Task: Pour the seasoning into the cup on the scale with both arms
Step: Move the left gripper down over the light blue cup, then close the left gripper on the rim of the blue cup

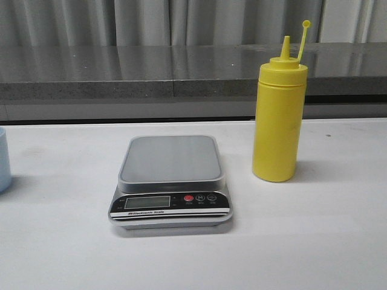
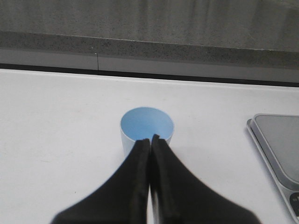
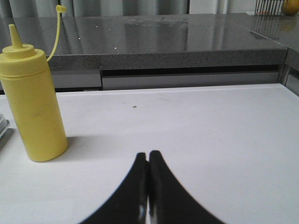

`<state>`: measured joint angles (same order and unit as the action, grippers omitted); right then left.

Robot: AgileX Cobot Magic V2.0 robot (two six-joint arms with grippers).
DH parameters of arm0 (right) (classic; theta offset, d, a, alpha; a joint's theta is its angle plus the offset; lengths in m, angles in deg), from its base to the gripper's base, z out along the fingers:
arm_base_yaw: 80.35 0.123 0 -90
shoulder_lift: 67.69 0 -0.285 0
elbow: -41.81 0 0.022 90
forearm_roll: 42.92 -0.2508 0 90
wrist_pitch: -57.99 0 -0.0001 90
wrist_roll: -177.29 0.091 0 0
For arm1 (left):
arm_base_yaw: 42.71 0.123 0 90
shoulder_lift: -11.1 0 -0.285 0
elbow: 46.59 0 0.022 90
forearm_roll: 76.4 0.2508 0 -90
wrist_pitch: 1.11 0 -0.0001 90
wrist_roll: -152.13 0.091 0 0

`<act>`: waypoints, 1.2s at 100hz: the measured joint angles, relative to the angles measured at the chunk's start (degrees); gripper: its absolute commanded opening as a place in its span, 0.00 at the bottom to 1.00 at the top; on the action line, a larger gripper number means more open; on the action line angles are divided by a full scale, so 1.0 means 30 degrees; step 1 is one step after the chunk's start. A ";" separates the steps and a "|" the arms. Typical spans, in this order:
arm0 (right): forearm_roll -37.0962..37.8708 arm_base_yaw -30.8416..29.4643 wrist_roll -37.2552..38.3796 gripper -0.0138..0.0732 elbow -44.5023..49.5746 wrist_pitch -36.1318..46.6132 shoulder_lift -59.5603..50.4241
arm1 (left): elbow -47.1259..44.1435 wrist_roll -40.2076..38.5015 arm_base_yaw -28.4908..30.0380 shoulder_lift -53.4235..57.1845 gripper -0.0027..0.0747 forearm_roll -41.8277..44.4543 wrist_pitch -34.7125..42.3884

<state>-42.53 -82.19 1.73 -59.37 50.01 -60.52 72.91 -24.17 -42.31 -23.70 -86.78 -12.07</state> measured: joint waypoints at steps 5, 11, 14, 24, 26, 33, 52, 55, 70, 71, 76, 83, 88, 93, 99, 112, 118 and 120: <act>0.0000 0.0000 0.0000 0.08 0.0000 0.0000 0.0000 | 0.1014 0.0000 0.0000 -0.1318 0.01 -0.0069 -0.0345; 0.0000 0.0000 0.0000 0.08 0.0000 0.0000 0.0000 | 0.2196 0.0000 0.0000 -0.2986 0.01 -0.0088 -0.0764; 0.0000 0.0000 0.0000 0.08 0.0000 0.0000 0.0000 | 0.2788 0.0000 0.0000 -0.3716 0.01 -0.0118 -0.1003; 0.0000 0.0000 0.0000 0.08 0.0000 0.0000 0.0000 | 0.4746 0.0000 0.0000 -0.6264 0.01 0.0017 -0.1942; 0.0000 0.0000 0.0000 0.08 0.0000 0.0000 0.0000 | 0.5146 0.0000 0.0000 -0.6808 0.01 0.0060 -0.2171; 0.0000 0.0000 0.0000 0.08 0.0000 0.0000 0.0000 | 0.6484 0.0000 0.0000 -0.8641 0.01 0.0374 -0.3097; 0.0000 0.0000 0.0000 0.08 0.0000 0.0000 0.0000 | 1.0077 0.0000 0.0000 -1.3387 0.01 0.1134 -0.6980; 0.0000 0.0000 0.0000 0.08 0.0000 0.0000 0.0000 | 1.0682 0.0000 0.0000 -1.4010 0.01 0.1171 -0.7462; 0.0000 0.0000 0.0000 0.08 0.0000 0.0000 0.0000 | 1.2640 0.0036 0.0000 -1.6737 0.01 0.1596 -0.8634; 0.0000 0.0000 0.0000 0.08 0.0000 0.0000 0.0000 | 1.2765 0.0036 0.0000 -1.6835 0.01 0.1644 -0.8688; 0.0000 0.0000 0.0000 0.08 0.0000 0.0000 0.0000 | 1.3134 0.0073 0.0000 -1.7398 0.01 0.1864 -0.8824; 0.0000 0.0000 0.0000 0.08 0.0000 0.0000 0.0000 | 1.3399 0.0073 0.0000 -1.7949 0.01 0.2117 -0.8860; 0.0000 0.0000 0.0000 0.08 0.0000 0.0000 0.0000 | 1.3435 -0.0205 0.0000 -1.8154 0.01 0.2205 -0.8860; 0.0000 0.0000 0.0000 0.08 0.0000 0.0000 0.0000 | 1.3435 -0.0423 0.0000 -1.8236 0.01 0.2246 -0.8860; 0.0000 0.0000 0.0000 0.08 0.0000 0.0000 0.0000 | 1.3435 -0.0626 0.0000 -1.8279 0.06 0.2315 -0.8784; 0.0000 0.0000 0.0000 0.08 0.0000 0.0000 0.0000 | 1.3446 -0.0751 0.0000 -1.8279 0.34 0.2315 -0.8654; 0.0000 0.0000 0.0000 0.08 0.0000 0.0000 0.0000 | 1.3446 -0.0758 0.0000 -1.8279 0.51 0.2315 -0.8620; 0.0000 0.0000 0.0000 0.08 0.0000 0.0000 0.0000 | 1.3446 -0.0793 0.0000 -1.8279 0.57 0.2315 -0.8620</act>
<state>-42.53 -82.19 1.73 -59.37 50.01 -60.52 113.25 -26.55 -42.31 -78.54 -79.83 -37.93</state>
